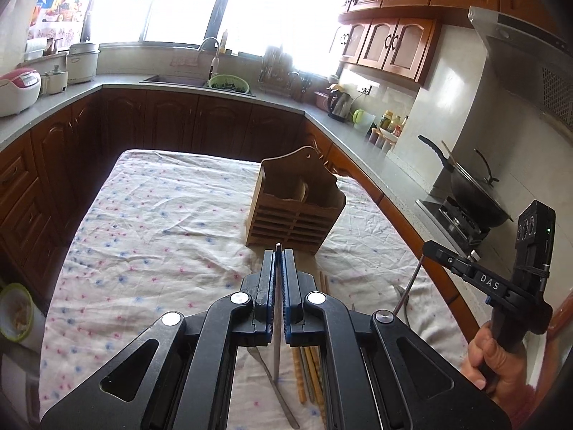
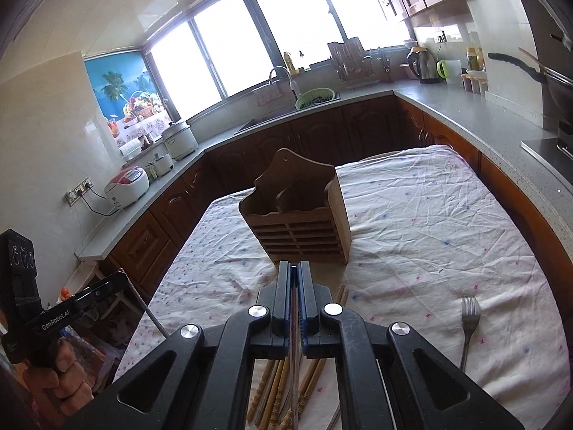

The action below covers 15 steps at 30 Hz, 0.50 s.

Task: Organize utensils
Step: 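Lift the metal rod with left tool while right tool lifts its metal chopstick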

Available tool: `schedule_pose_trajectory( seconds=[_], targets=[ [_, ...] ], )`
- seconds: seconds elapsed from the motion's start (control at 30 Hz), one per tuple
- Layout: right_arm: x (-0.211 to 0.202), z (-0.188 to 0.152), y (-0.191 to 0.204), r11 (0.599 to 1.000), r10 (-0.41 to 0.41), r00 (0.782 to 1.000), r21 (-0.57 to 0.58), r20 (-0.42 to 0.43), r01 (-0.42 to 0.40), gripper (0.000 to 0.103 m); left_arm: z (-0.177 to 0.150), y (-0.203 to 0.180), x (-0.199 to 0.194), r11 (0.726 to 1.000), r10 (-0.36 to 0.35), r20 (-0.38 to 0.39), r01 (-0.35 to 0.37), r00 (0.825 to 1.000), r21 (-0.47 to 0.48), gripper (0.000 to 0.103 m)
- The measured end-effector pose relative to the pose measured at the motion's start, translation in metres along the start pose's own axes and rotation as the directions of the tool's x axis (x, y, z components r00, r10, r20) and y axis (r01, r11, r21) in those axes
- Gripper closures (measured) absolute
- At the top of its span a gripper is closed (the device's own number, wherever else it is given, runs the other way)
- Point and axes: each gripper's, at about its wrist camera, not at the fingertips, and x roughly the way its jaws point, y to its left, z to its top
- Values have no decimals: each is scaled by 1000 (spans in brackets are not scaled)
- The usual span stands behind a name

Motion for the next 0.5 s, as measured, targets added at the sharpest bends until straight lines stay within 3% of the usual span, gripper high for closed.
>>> schedule_pose_trajectory(
  seconds=[0.5],
  targets=[
    [-22, 25, 13, 999, 6, 995, -49, 104, -1, 100, 16, 5, -18, 999, -24, 86, 26, 996, -20, 101]
  ],
)
